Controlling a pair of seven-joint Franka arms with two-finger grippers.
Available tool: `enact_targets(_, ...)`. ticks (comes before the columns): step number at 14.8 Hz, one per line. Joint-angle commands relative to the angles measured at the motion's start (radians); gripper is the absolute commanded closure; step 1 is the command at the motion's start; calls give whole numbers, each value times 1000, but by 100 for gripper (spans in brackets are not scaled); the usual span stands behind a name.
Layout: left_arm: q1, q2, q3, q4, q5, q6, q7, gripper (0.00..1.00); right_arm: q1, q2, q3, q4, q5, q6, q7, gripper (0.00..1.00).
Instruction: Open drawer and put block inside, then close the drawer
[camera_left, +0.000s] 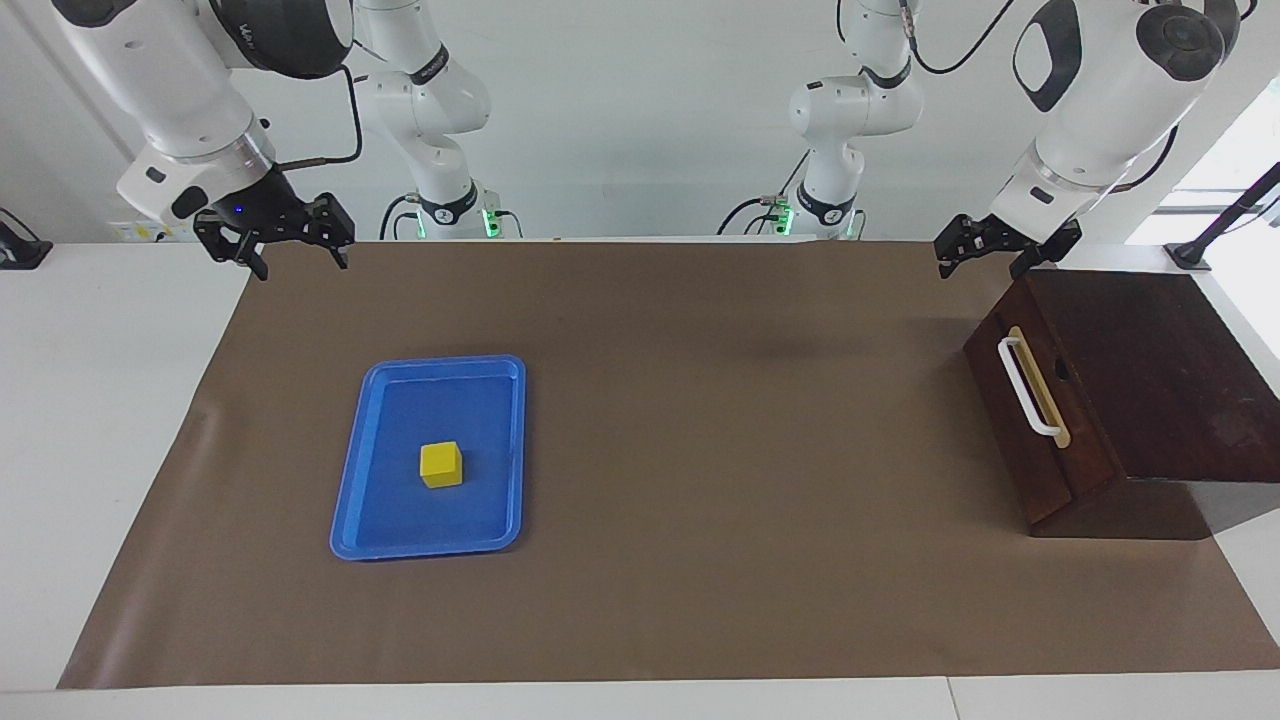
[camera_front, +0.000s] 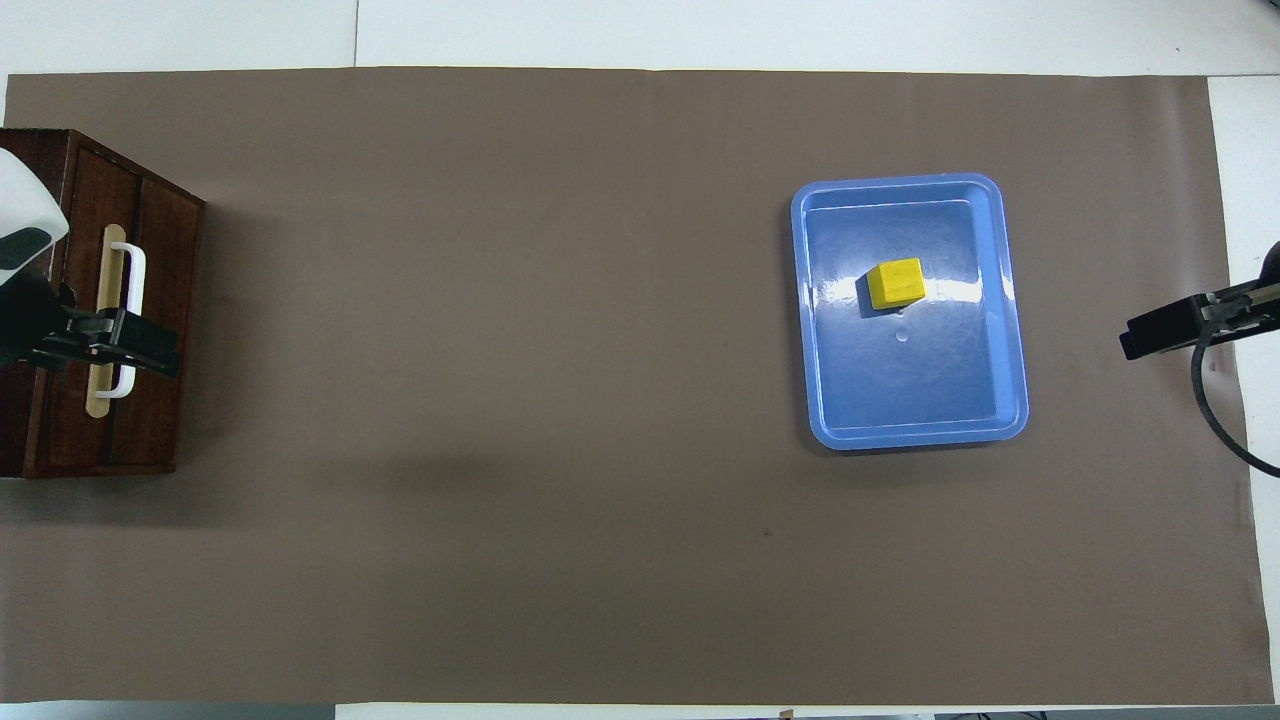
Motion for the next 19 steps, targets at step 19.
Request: enact_targets(19,4,-10,0,1,-1,-6,0,0,-48,-4,1,-372,339,525,-995,0)
